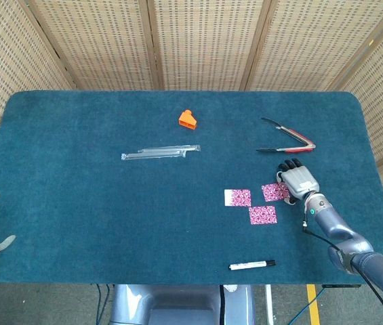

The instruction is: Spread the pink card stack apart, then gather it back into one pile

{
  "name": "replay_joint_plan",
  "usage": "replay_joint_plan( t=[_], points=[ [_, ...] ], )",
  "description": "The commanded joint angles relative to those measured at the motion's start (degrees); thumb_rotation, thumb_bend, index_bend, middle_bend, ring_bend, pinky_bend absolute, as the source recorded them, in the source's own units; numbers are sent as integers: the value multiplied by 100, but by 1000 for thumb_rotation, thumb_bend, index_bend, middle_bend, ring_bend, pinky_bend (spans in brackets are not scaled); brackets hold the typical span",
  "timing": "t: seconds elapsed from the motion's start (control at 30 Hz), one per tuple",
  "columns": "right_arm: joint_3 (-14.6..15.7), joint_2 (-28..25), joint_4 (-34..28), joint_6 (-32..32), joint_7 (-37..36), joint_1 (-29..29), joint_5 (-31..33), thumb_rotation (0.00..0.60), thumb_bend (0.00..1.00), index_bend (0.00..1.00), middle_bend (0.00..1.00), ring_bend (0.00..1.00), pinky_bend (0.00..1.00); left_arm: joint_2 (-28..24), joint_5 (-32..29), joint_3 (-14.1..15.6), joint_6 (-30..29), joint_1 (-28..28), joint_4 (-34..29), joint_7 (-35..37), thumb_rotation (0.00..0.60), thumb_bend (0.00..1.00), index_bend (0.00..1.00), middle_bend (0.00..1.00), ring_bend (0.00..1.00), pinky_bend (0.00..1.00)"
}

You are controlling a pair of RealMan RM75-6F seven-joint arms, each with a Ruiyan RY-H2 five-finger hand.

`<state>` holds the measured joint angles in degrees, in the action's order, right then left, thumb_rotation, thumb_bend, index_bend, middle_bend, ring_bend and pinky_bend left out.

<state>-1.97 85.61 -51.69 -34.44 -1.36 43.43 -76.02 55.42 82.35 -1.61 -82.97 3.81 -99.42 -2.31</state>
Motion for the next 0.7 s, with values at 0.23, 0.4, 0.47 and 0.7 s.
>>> replay_joint_plan(
  t=[0.23,0.4,0.47,0.7],
  points=[
    [-4,43,80,3,-27,-22,-27,600,260,361,135,0,0,8,-2,-11,10,12,-2,-8,430,99,169,0,0,0],
    [-9,59,114,11,-38,-35,-30,600,260,366,135,0,0,16,-7,-10,25,18,3,-17,429,100,169,0,0,0],
    [-9,66,124,12,-43,-41,-32,600,260,366,135,0,0,18,-11,-12,23,17,2,-17,430,100,169,0,0,0],
    [-6,105,177,25,-62,-45,-59,600,262,366,135,0,0,17,-19,-13,14,7,17,0,428,99,169,0,0,0]
  ],
)
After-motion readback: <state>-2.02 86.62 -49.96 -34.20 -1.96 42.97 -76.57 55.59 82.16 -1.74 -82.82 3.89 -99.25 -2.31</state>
